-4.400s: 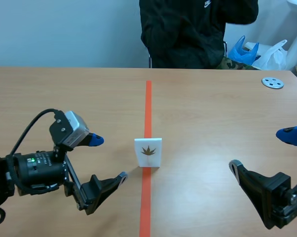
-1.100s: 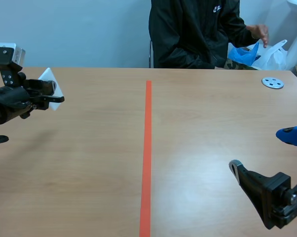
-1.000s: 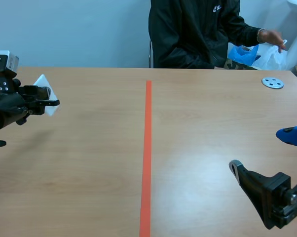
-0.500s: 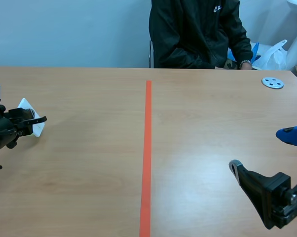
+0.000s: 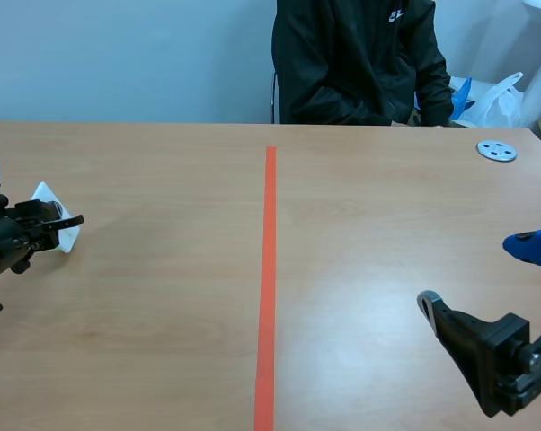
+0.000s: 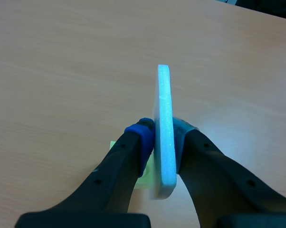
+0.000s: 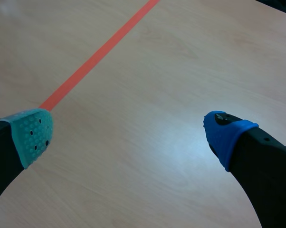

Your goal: Sort the leaf by its shape. The table is split by an orange tape line. A compound leaf with several leaflets goes to the left side, a simple leaf with one blade goes to the right side. Return to the home posture when a red brick is placed on the table.

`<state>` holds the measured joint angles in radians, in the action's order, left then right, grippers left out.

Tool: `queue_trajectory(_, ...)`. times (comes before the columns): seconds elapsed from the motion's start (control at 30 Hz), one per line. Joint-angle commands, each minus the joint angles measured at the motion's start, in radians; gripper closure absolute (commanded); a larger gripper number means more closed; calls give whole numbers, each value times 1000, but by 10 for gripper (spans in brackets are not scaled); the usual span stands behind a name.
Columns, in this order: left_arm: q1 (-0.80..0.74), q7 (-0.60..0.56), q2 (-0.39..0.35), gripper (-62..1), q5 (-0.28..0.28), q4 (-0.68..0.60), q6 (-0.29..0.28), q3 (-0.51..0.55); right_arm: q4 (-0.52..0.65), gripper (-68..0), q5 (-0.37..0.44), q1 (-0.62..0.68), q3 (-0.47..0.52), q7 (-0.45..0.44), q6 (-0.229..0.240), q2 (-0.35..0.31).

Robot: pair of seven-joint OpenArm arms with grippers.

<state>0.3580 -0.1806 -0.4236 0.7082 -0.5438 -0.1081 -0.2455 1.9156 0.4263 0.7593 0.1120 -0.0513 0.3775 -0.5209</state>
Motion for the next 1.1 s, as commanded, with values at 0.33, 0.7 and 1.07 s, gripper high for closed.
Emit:
queue_trajectory(0.33, 22, -3, -6, -249, 6, -11, -7, 10, 14, -679, 7, -11, 11, -10, -3, 1)
queue_trajectory(0.7, 21, -10, -38, -521, -27, -56, -7, 11, 14, -679, 7, -11, 11, -11, -3, 0)
queue_trajectory(1.07, -67, 43, -146, -623, -62, -308, -30, 12, 14, -679, 7, -11, 11, -11, -3, 0)
